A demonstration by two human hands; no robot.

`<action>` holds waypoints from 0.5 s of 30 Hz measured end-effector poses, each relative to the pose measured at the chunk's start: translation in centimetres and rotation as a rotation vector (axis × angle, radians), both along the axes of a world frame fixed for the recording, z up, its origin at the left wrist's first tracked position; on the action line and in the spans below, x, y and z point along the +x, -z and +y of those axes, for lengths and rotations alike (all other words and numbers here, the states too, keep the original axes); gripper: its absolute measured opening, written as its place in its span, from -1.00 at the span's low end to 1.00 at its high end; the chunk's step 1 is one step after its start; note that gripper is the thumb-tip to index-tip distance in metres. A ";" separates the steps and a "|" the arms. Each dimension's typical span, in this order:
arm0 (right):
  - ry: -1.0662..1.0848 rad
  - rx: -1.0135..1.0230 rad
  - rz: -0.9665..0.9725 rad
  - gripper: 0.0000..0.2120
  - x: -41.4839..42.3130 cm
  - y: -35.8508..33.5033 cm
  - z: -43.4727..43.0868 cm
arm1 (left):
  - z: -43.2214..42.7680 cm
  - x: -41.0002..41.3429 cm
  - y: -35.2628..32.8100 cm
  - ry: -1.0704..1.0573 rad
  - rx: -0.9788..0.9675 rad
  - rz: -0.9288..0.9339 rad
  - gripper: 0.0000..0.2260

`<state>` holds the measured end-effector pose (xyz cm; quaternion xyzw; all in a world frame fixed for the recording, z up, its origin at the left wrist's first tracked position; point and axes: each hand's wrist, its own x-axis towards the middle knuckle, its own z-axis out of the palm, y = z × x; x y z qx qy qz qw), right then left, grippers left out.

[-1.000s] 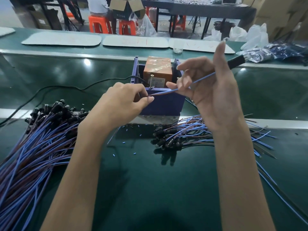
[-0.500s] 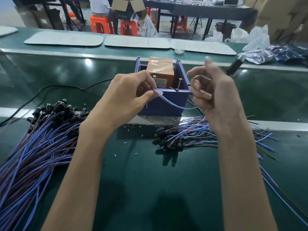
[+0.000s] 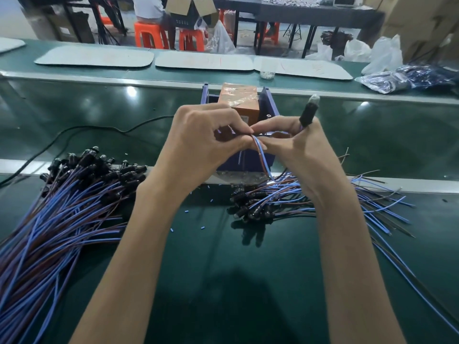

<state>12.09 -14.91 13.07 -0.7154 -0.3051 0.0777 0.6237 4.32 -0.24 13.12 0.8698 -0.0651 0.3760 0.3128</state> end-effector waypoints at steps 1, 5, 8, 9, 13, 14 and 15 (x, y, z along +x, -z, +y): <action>0.009 0.005 -0.007 -0.89 0.0 0.0 0.1 | 0.1 0.0 0.0 -0.001 0.008 0.003 -0.86; 0.015 0.005 -0.027 -0.88 -0.1 0.0 0.3 | 0.3 0.2 0.2 0.008 0.022 0.009 -0.86; 0.002 0.001 -0.063 -0.91 0.0 0.1 0.3 | 0.7 0.1 0.4 0.002 0.020 -0.014 -0.83; 0.005 -0.007 -0.077 -0.93 0.0 0.1 0.2 | 0.8 0.1 0.4 -0.002 0.019 -0.021 -0.82; 0.045 0.018 -0.076 -0.94 0.6 0.2 -0.4 | 1.5 -0.1 0.5 -0.055 0.027 -0.011 -0.84; 0.068 0.022 -0.073 -0.92 0.8 0.3 -0.4 | 1.7 -0.1 0.6 -0.088 0.025 -0.011 -0.84; 0.092 0.023 -0.071 -0.90 0.9 0.3 -0.5 | 1.8 -0.1 0.7 -0.124 0.018 -0.010 -0.83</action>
